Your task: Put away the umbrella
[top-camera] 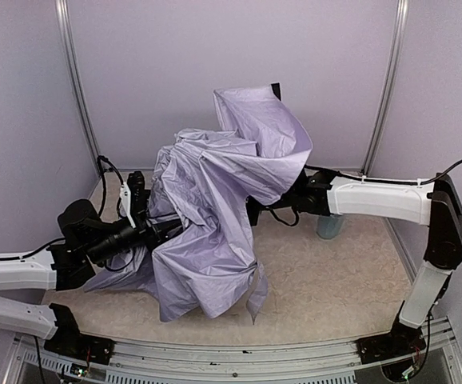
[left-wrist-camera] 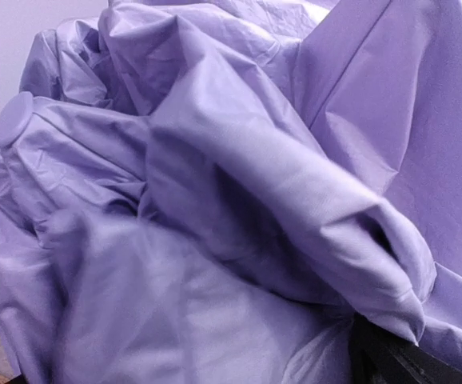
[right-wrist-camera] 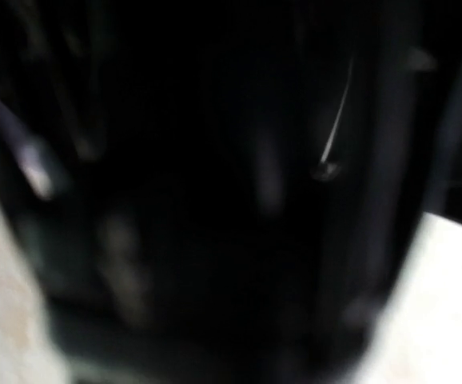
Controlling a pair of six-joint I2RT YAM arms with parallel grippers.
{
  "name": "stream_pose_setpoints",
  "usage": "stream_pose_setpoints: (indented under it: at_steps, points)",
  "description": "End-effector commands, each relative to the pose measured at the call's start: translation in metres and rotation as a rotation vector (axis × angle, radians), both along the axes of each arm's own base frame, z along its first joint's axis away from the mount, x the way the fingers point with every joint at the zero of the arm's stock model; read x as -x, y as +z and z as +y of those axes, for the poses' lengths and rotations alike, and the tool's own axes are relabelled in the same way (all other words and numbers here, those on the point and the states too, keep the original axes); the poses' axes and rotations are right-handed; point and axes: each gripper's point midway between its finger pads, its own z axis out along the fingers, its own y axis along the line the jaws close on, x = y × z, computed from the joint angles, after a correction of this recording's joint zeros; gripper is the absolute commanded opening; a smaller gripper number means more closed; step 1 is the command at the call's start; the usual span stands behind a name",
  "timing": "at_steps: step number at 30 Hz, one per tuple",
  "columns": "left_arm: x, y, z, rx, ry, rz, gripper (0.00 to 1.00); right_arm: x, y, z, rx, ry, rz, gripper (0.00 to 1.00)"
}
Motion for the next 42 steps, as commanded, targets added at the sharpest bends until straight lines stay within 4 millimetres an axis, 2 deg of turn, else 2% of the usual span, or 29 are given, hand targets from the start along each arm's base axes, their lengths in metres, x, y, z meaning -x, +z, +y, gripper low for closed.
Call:
stream_pose_setpoints:
  at_steps: [1, 4, 5, 7, 9, 11, 12, 14, 16, 17, 20, 23, 26, 28, 30, 32, 34, 36, 38, 40, 42]
  points:
    - [-0.014, 0.007, 0.037, 0.025, 0.145, -0.043, 0.98, -0.077, 0.057, -0.1, 0.117, -0.458, -0.146, 0.0]
    - [-0.02, 0.021, 0.057, 0.106, 0.207, -0.052, 0.99, -0.076, 0.071, -0.112, 0.148, -0.482, -0.169, 0.0]
    - [-0.021, 0.026, 0.064, 0.141, 0.218, -0.055, 0.99, -0.068, 0.076, -0.109, 0.139, -0.434, -0.167, 0.0]
    - [-0.017, 0.034, 0.064, 0.169, 0.169, -0.071, 0.99, -0.032, 0.079, -0.091, 0.088, -0.219, -0.157, 0.0]
    - [-0.004, 0.041, 0.048, 0.138, 0.043, -0.102, 0.99, 0.008, 0.088, -0.078, -0.018, -0.008, -0.18, 0.0]
    - [0.012, 0.047, 0.026, 0.094, -0.104, -0.123, 0.93, 0.025, 0.083, -0.079, -0.071, 0.057, -0.215, 0.0]
    - [0.017, 0.053, 0.014, 0.069, -0.154, -0.13, 0.85, 0.027, 0.086, -0.079, -0.097, 0.058, -0.234, 0.0]
    - [0.013, 0.044, -0.007, -0.022, -0.177, -0.11, 0.71, 0.027, 0.084, -0.078, -0.112, 0.06, -0.238, 0.0]
    - [0.006, 0.036, -0.014, -0.052, -0.172, -0.071, 0.67, 0.027, 0.079, -0.076, -0.107, 0.068, -0.217, 0.01]
    - [0.004, 0.035, -0.014, -0.045, -0.176, -0.062, 0.69, 0.027, 0.078, -0.075, -0.109, 0.072, -0.205, 0.01]
    - [0.009, 0.038, -0.01, -0.009, -0.217, -0.08, 0.89, 0.028, 0.078, -0.075, -0.122, 0.063, -0.186, 0.0]
    - [0.011, 0.043, -0.004, 0.015, -0.211, -0.119, 0.99, 0.011, 0.076, -0.088, -0.103, -0.04, -0.176, 0.0]
    - [0.002, 0.058, 0.015, 0.089, -0.129, -0.173, 0.99, -0.006, 0.069, -0.108, -0.092, -0.125, -0.154, 0.0]
    - [-0.008, 0.07, 0.033, 0.147, -0.089, -0.192, 0.99, -0.004, 0.059, -0.115, -0.084, -0.129, -0.17, 0.0]
    - [-0.011, 0.081, 0.041, 0.19, -0.129, -0.186, 0.99, 0.0, 0.047, -0.118, -0.069, -0.115, -0.193, 0.0]
    - [-0.01, 0.095, 0.04, 0.208, -0.205, -0.196, 0.99, 0.004, 0.038, -0.12, -0.063, -0.105, -0.193, 0.0]
    - [-0.009, 0.102, 0.031, 0.198, -0.284, -0.181, 0.99, 0.005, 0.031, -0.12, -0.059, -0.103, -0.183, 0.0]
    - [-0.008, 0.103, 0.022, 0.195, -0.357, -0.144, 0.99, 0.002, 0.027, -0.122, -0.053, -0.122, -0.163, 0.0]
    - [0.001, 0.11, 0.025, 0.218, -0.406, -0.155, 0.99, -0.006, 0.024, -0.127, -0.045, -0.154, -0.132, 0.0]
    - [0.006, 0.113, 0.029, 0.221, -0.394, -0.185, 0.99, -0.017, 0.02, -0.139, -0.051, -0.195, -0.097, 0.0]
    - [-0.013, 0.108, 0.032, 0.174, -0.272, -0.185, 0.99, -0.031, 0.018, -0.156, -0.073, -0.251, -0.073, 0.0]
